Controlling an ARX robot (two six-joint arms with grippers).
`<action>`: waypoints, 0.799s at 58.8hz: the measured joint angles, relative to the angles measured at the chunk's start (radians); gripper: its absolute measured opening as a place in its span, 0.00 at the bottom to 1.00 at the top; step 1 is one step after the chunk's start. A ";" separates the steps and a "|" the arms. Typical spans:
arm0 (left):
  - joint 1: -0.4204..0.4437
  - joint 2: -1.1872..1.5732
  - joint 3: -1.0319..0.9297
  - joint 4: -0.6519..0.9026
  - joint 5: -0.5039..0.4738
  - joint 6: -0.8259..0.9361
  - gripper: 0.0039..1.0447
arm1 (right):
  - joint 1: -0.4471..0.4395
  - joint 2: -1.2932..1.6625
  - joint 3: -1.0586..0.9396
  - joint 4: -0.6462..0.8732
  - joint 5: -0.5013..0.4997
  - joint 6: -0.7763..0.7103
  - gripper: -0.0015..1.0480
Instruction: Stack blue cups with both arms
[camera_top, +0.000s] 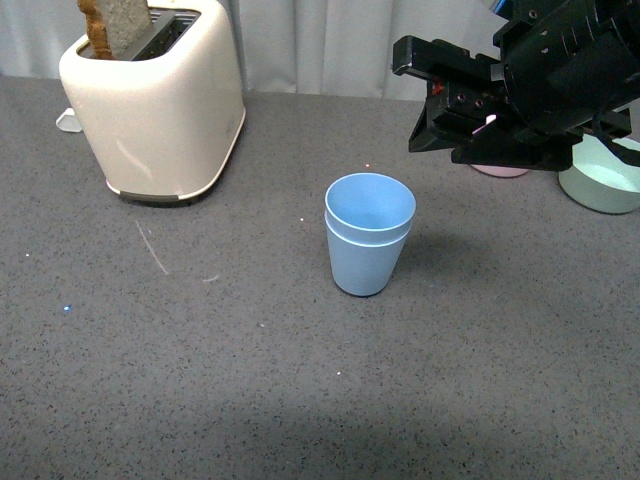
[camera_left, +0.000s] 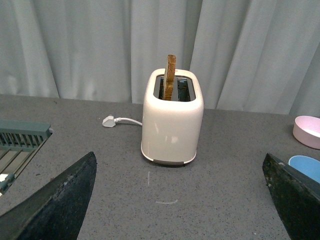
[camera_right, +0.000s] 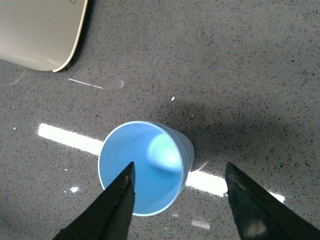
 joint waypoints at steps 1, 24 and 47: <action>0.000 0.000 0.000 0.000 0.000 0.000 0.94 | 0.000 0.000 0.000 0.000 0.000 -0.002 0.54; 0.000 0.000 0.000 -0.002 0.000 0.001 0.94 | -0.104 -0.254 -0.678 1.345 0.439 -0.298 0.04; 0.000 0.000 0.000 -0.002 0.000 0.001 0.94 | -0.203 -0.552 -0.940 1.263 0.338 -0.309 0.01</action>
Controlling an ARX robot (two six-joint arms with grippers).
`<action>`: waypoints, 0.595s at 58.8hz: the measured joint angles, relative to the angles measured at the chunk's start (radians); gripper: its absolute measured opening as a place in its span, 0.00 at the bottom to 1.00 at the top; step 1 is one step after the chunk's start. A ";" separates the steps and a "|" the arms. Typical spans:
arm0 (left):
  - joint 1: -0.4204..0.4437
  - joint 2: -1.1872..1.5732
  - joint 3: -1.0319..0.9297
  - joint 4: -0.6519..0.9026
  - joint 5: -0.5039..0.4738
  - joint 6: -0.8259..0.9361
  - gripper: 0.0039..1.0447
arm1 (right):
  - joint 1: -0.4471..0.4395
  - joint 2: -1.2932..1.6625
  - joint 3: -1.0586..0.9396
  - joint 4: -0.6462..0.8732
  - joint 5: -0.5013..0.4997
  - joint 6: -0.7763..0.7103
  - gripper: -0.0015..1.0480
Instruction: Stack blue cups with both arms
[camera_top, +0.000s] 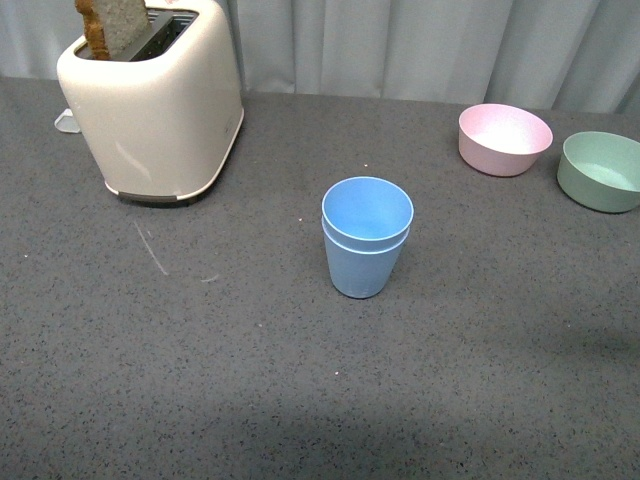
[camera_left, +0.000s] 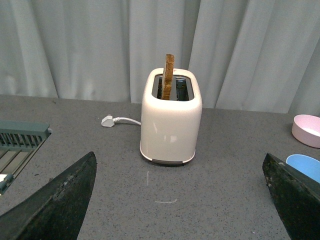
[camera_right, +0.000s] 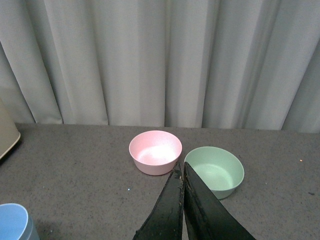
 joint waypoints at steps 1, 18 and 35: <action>0.000 0.000 0.000 0.000 0.000 0.000 0.94 | -0.005 -0.023 -0.013 -0.012 -0.006 0.000 0.01; 0.000 0.000 0.000 0.000 0.000 0.000 0.94 | -0.083 -0.248 -0.097 -0.153 -0.108 0.000 0.01; 0.000 0.000 0.000 0.000 0.000 0.000 0.94 | -0.114 -0.475 -0.143 -0.328 -0.117 0.000 0.01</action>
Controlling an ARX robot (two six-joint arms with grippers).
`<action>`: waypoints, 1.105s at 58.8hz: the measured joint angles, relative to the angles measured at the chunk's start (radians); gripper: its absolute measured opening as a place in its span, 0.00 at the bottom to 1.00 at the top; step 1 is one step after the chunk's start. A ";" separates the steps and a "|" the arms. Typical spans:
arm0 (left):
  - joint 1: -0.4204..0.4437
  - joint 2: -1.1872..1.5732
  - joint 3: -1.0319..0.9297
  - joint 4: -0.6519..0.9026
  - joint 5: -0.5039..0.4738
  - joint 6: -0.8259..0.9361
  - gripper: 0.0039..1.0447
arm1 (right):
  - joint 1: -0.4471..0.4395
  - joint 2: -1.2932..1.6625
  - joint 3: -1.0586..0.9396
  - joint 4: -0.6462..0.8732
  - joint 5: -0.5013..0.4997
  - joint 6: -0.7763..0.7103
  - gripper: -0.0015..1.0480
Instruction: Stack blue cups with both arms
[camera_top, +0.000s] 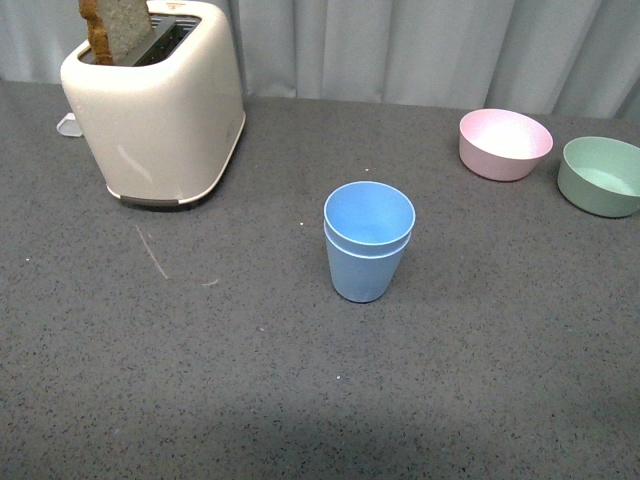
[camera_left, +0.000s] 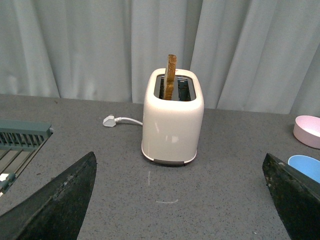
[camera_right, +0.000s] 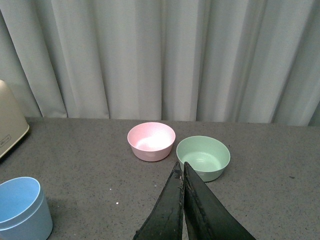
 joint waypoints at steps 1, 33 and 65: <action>0.000 0.000 0.000 0.000 0.000 0.000 0.94 | 0.000 -0.011 -0.002 -0.010 0.000 0.000 0.01; 0.000 0.000 0.000 0.000 0.000 0.000 0.94 | 0.000 -0.419 -0.019 -0.381 0.000 0.000 0.01; 0.000 0.000 0.000 0.000 0.000 0.000 0.94 | 0.000 -0.620 -0.019 -0.579 -0.001 0.000 0.01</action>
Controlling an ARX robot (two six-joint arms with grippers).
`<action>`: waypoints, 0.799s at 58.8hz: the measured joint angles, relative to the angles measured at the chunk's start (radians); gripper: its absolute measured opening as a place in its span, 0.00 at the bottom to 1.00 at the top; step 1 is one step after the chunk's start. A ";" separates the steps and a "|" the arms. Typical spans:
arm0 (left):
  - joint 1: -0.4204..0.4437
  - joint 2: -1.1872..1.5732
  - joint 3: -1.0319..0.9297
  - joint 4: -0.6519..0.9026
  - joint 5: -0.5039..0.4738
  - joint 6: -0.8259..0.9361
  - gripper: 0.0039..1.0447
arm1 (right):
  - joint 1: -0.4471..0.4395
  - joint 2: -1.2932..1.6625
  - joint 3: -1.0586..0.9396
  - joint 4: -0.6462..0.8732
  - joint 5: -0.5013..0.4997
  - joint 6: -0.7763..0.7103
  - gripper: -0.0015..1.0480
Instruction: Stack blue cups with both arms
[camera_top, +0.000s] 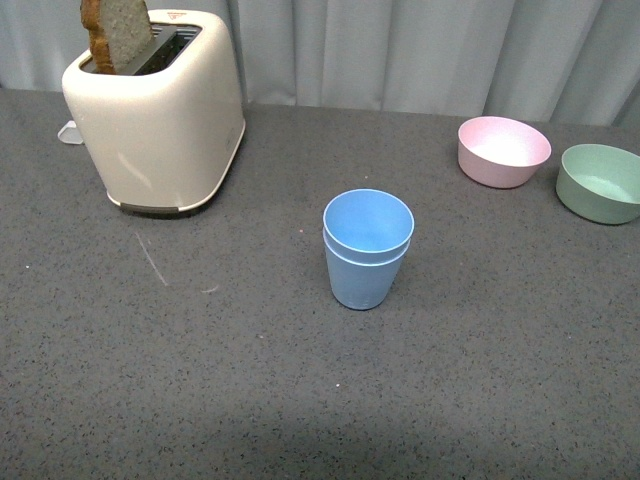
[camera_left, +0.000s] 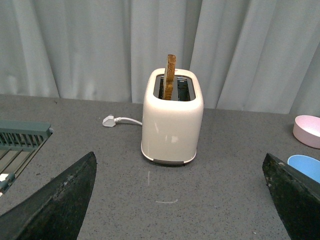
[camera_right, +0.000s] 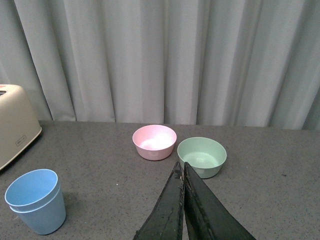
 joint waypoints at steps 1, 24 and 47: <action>0.000 0.000 0.000 0.000 0.000 0.000 0.94 | 0.000 -0.005 0.000 -0.004 0.000 0.000 0.01; 0.000 0.000 0.000 0.000 0.000 0.000 0.94 | 0.000 -0.188 0.001 -0.194 -0.003 -0.002 0.08; 0.000 0.000 0.000 0.000 0.000 0.000 0.94 | 0.000 -0.188 0.001 -0.194 -0.003 -0.002 0.78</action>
